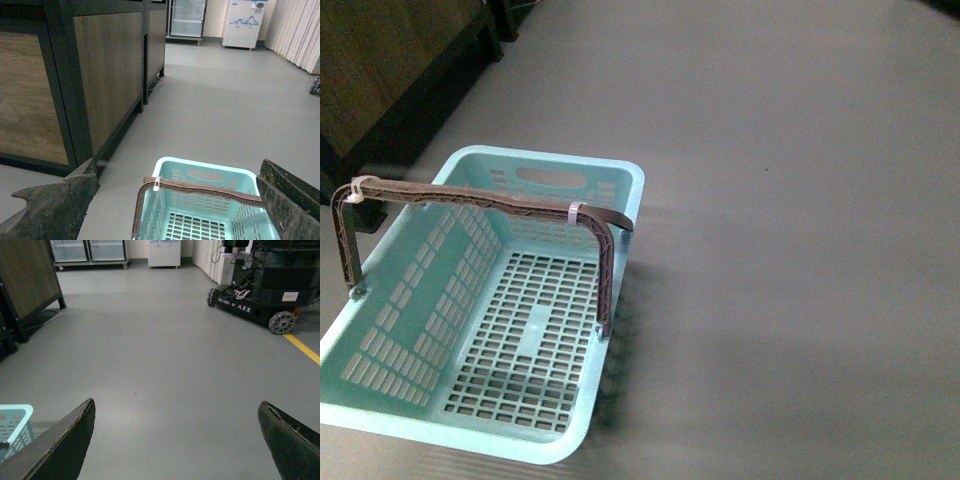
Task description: Pick mango and avocado into basket
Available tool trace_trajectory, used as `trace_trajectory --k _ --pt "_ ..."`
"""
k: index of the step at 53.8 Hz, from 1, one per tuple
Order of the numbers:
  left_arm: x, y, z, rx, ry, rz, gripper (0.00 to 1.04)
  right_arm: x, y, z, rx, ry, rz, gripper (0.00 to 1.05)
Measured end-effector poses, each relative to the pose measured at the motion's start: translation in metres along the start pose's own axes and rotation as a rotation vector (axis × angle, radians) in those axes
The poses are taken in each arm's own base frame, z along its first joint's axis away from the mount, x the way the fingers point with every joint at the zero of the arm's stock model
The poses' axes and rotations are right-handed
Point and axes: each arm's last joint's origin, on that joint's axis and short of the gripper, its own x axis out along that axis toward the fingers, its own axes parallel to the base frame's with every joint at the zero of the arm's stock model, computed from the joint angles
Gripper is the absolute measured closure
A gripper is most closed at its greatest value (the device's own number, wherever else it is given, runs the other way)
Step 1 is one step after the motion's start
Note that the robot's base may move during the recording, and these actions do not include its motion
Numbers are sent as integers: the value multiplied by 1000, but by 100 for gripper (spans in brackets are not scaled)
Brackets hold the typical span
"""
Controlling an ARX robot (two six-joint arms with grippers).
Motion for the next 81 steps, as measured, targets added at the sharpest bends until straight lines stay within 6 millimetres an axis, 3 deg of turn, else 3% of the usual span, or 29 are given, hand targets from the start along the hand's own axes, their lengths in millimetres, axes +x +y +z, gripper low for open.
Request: trace_trajectory --k 58,62,66,74,78,81 --pt "0 0 0 -3 3 3 8 0 0 0 0 0 0 9" --pt "2 0 -4 -103 222 96 8 0 0 0 0 0 0 9" --pt "8 0 -14 -193 364 126 8 0 0 0 0 0 0 9" --pt "24 -2 -16 -306 399 115 8 0 0 0 0 0 0 9" --pt "37 -3 -11 -360 392 100 8 0 0 0 0 0 0 9" --pt "59 -6 -4 -434 373 88 8 0 0 0 0 0 0 9"
